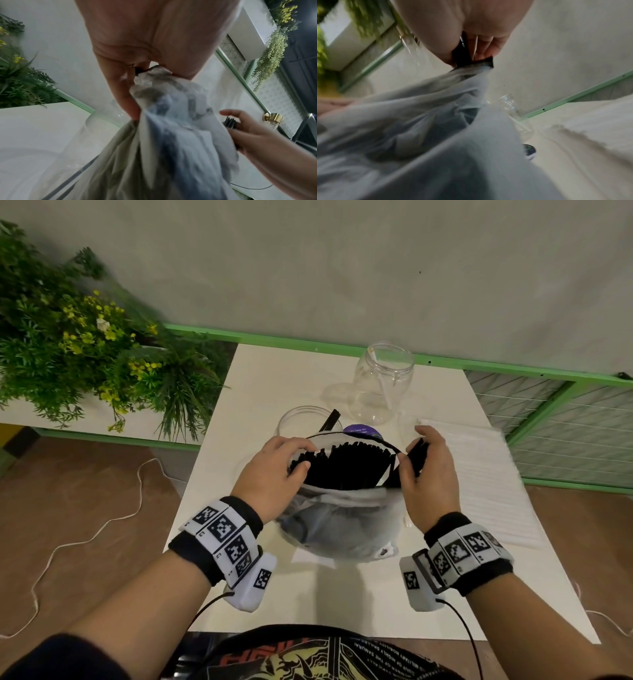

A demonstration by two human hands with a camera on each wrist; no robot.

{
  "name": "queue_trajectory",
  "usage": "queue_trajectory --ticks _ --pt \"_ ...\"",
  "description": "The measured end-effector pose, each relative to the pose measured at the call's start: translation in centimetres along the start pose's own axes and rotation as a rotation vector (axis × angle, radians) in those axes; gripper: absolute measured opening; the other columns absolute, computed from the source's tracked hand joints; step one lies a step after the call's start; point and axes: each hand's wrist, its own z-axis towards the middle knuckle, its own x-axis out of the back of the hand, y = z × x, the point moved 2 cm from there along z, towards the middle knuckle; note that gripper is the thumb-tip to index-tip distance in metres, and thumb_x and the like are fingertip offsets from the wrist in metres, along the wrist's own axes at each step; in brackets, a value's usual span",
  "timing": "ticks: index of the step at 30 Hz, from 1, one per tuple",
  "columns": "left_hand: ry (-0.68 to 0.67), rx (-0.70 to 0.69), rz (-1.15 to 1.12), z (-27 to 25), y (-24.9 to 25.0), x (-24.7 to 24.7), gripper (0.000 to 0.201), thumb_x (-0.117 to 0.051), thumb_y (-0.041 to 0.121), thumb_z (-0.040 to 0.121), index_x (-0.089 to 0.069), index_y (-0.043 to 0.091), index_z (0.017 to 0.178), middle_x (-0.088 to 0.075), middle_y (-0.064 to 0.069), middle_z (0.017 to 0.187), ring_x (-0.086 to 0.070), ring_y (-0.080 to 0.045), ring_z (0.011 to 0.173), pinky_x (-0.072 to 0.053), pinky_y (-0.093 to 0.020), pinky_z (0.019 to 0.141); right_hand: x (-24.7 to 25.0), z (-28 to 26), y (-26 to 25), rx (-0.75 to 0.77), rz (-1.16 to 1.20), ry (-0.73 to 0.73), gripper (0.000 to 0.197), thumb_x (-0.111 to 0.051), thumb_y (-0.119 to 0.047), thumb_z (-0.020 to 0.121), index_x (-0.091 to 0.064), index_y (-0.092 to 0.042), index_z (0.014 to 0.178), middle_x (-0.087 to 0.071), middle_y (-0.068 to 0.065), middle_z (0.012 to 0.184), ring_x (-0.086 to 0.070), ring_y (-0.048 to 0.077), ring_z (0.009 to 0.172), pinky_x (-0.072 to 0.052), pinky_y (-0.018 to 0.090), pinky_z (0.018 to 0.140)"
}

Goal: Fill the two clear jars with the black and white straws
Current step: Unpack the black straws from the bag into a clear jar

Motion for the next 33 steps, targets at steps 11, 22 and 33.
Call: queue_trajectory --ticks 11,22,33 --pt "0.024 0.05 -0.058 0.7 -0.9 -0.6 0.029 -0.055 0.024 0.092 -0.055 0.034 0.12 -0.054 0.004 0.121 -0.051 -0.011 0.11 -0.035 -0.018 0.091 -0.4 -1.7 -4.0 0.491 -0.197 -0.119 0.051 -0.05 -0.049 0.092 -0.058 -0.012 0.126 -0.057 0.007 0.12 -0.046 0.025 0.108 -0.038 0.039 0.094" --pt "-0.174 0.031 -0.071 -2.7 -1.9 -0.2 0.076 -0.084 0.044 0.059 -0.035 0.037 0.117 -0.03 0.015 0.119 -0.045 0.008 0.105 -0.036 -0.003 0.081 -6.1 -4.3 -4.0 0.559 -0.412 -0.367 0.051 -0.078 -0.012 0.045 -0.051 -0.016 0.089 -0.057 -0.003 0.066 -0.053 0.022 0.061 -0.035 0.034 0.065" --pt "0.09 0.044 -0.021 -3.1 -1.8 -1.3 0.044 -0.068 -0.004 0.069 -0.04 0.019 0.095 -0.034 0.001 0.105 -0.049 0.001 0.068 -0.037 -0.002 0.065 -4.3 -6.9 -2.4 0.598 -0.231 -0.443 0.026 -0.054 -0.035 0.093 -0.067 -0.012 0.093 -0.062 0.002 0.088 -0.055 0.02 0.079 -0.048 0.033 0.077"
